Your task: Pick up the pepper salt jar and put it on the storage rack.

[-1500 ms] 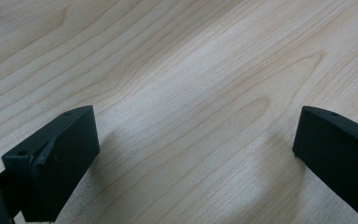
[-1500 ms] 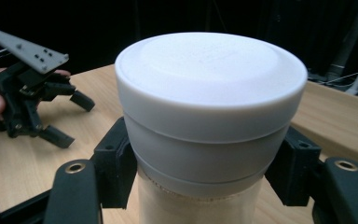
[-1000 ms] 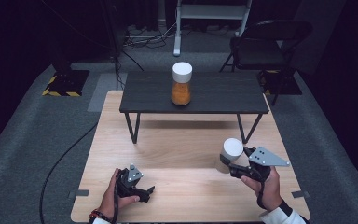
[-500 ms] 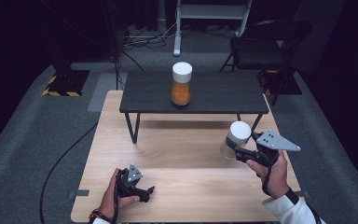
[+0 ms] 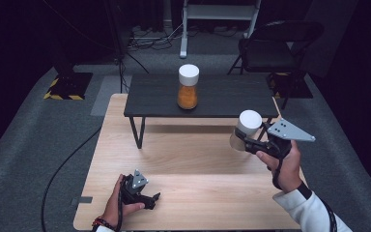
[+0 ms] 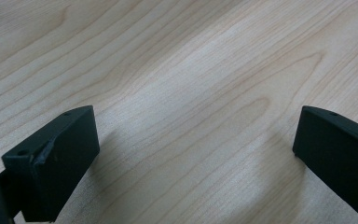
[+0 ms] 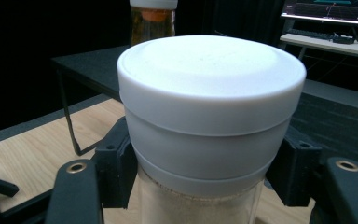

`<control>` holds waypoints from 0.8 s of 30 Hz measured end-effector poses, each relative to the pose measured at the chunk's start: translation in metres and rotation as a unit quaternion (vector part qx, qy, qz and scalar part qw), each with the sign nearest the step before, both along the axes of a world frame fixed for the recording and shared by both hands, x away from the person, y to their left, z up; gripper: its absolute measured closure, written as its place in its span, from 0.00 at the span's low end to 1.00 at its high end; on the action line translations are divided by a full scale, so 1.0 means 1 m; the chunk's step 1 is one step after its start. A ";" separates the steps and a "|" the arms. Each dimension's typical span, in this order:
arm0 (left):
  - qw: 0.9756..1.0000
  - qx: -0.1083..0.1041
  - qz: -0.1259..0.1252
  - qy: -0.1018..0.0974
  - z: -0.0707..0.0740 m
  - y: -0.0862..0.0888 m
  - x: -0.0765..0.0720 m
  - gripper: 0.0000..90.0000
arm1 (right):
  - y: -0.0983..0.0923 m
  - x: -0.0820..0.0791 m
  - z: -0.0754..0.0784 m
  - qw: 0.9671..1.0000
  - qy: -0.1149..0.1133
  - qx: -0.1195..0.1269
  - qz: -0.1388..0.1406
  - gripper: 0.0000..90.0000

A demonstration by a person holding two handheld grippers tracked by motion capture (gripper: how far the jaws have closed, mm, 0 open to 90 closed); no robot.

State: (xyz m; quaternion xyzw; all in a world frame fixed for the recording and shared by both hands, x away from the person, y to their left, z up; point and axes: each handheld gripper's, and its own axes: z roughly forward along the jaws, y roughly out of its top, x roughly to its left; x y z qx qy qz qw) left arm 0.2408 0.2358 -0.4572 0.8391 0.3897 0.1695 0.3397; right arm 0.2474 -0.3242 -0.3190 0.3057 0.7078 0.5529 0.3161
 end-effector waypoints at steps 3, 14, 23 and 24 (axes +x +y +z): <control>1.000 0.000 0.000 0.000 0.000 0.000 0.000 0.00 | 0.003 0.003 0.005 1.000 -0.007 -0.005 -0.005 0.39; 1.000 0.000 0.000 0.000 0.000 0.000 0.000 0.00 | 0.011 0.017 0.027 0.999 -0.024 -0.017 -0.014 0.39; 1.000 0.000 0.000 0.000 0.000 0.000 0.000 0.00 | 0.018 0.029 0.039 0.999 -0.028 -0.010 -0.018 0.39; 1.000 0.000 0.000 0.000 0.000 0.000 0.000 0.00 | 0.019 0.030 0.040 0.999 -0.029 -0.008 -0.020 0.39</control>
